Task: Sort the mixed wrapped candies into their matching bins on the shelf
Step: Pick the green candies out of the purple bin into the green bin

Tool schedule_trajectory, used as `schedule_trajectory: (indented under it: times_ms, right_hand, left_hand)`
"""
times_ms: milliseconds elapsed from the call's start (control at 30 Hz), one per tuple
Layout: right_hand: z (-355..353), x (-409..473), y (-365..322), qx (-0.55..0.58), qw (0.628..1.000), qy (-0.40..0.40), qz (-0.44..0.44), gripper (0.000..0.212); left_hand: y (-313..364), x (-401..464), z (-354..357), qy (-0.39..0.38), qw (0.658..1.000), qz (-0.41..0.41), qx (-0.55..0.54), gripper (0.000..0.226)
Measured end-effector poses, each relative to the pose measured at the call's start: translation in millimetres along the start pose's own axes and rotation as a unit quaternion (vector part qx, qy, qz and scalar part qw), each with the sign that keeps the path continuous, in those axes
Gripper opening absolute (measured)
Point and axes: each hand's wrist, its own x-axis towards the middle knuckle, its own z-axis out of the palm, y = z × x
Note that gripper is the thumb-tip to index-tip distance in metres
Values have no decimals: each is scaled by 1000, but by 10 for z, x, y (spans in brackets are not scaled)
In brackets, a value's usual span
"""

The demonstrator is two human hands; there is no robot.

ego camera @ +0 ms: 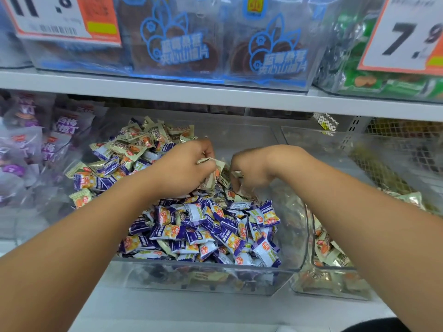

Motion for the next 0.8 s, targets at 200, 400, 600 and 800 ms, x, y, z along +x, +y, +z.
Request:
schedule_trajectory:
  times_ms: [200,400,600,800]
  right_hand:
    - [-162,-163,47,181,974,135,-5,32]
    - [-59,-169,-98,146,986,69,40,41]
    - [1,-108,-171,82,994,-3,72,30]
    - [35,-46,-133,65,997,-8,37,29]
  left_hand:
    - [59,15,-50,110,982,-67,-134,12]
    - [36,-66,-156,108,993,-30,-42,24]
    - [21,-94,-103,-27,999,-6,47,9]
    - [87,-130,-97,-82,991,-18,106,9]
